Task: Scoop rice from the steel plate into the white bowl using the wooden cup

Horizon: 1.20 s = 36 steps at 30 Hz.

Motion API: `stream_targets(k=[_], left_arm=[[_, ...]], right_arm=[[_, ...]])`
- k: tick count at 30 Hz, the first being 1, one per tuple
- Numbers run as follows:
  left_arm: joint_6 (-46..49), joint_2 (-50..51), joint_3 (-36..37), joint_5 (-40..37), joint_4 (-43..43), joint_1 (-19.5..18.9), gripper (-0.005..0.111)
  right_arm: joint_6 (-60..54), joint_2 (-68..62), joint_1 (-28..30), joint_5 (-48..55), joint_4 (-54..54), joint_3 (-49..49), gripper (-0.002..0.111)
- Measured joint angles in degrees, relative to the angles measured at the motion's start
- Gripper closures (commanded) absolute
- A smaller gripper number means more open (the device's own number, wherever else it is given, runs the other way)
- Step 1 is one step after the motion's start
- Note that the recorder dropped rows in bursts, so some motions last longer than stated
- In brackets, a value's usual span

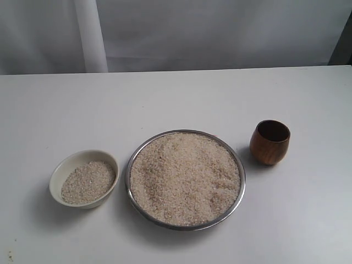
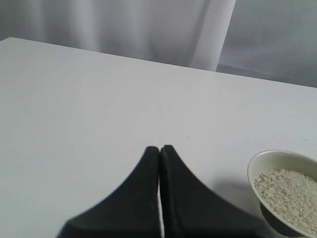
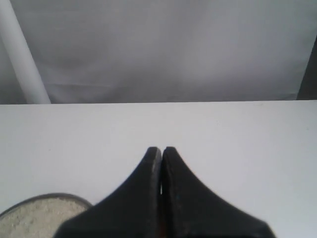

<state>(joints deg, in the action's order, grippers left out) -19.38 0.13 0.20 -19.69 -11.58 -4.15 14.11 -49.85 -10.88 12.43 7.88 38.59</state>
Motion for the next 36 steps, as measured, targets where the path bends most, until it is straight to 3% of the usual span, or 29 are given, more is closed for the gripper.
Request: stream_targets(k=[11,15,18,24,29,36], left_arm=[[0.00,0.00,0.00,0.00,0.00,0.00,0.107],[0.00,0.00,0.00,0.00,0.00,0.00,0.107],[0.00,0.00,0.00,0.00,0.00,0.00,0.107],[0.00,0.00,0.00,0.00,0.00,0.00,0.107],[0.00,0.00,0.00,0.00,0.00,0.00,0.107],[0.00,0.00,0.00,0.00,0.00,0.00,0.107]], right_arm=[[0.14,-19.33,0.00,-12.43,3.33,4.72,0.108],[3.49,-26.44,0.00,-34.98,9.60,-4.44,0.108],[3.80,-29.38,0.00,-44.30,10.43,-9.72,0.108],[0.95,-36.00,0.00,-54.40,9.59,-18.73,0.108],[-7.12,-38.61,0.00,-64.32,2.61,-25.99,0.108],[-10.34,-46.78,0.00,-73.85,0.17,-28.05,0.108]])
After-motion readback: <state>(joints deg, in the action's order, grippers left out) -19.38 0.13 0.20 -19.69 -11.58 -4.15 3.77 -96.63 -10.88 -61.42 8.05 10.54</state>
